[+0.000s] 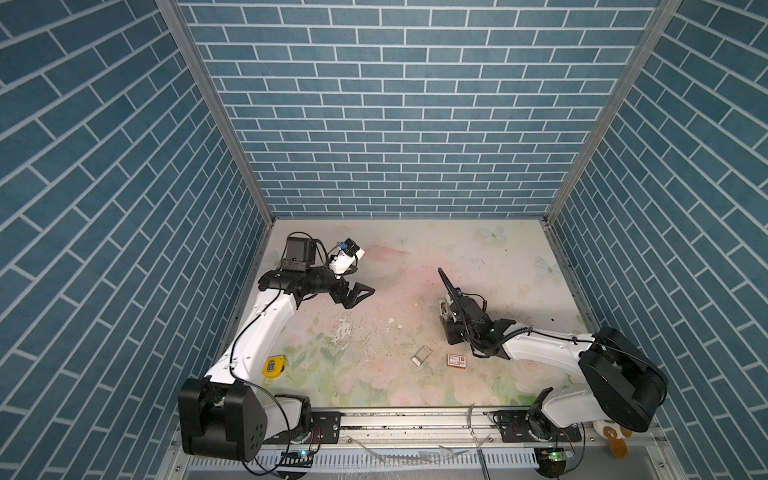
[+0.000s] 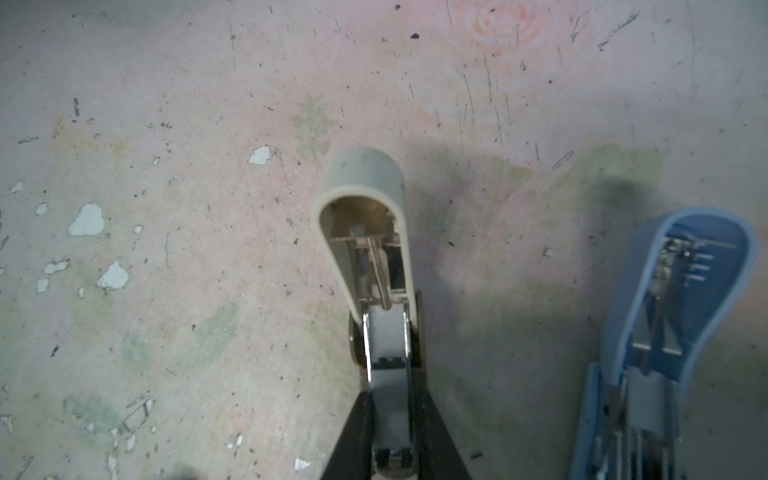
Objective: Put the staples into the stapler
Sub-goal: 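Press the silver staple strip down into the cream holder's channel with the right gripper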
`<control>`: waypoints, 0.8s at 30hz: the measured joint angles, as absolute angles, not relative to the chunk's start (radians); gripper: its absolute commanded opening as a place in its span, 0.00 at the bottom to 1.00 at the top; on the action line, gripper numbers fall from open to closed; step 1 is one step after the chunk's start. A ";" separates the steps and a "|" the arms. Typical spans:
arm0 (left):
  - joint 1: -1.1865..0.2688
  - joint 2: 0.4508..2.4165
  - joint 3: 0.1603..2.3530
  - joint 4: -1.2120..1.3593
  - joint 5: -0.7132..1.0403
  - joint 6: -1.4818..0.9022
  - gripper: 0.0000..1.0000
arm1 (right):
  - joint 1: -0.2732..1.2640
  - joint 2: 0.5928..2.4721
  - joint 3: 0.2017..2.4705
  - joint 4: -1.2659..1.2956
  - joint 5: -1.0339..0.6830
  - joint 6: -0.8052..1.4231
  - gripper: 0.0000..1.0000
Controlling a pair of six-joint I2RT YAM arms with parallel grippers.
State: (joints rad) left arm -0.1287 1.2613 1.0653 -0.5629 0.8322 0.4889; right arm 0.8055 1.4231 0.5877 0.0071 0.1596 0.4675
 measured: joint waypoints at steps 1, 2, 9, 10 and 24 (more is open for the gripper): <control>-0.129 1.261 1.065 -0.563 0.832 0.488 1.00 | 0.805 1.422 0.588 0.006 0.160 0.467 0.21; -0.129 1.260 1.065 -0.563 0.832 0.489 0.99 | 0.805 1.421 0.588 0.004 0.160 0.467 0.22; -0.129 1.258 1.065 -0.563 0.832 0.488 1.00 | 0.805 1.421 0.588 -0.001 0.160 0.467 0.24; -0.129 1.258 1.065 -0.563 0.832 0.488 0.99 | 0.805 1.421 0.588 -0.002 0.160 0.467 0.24; -0.129 1.258 1.065 -0.563 0.832 0.488 1.00 | 0.805 1.407 0.588 -0.023 0.146 0.466 0.32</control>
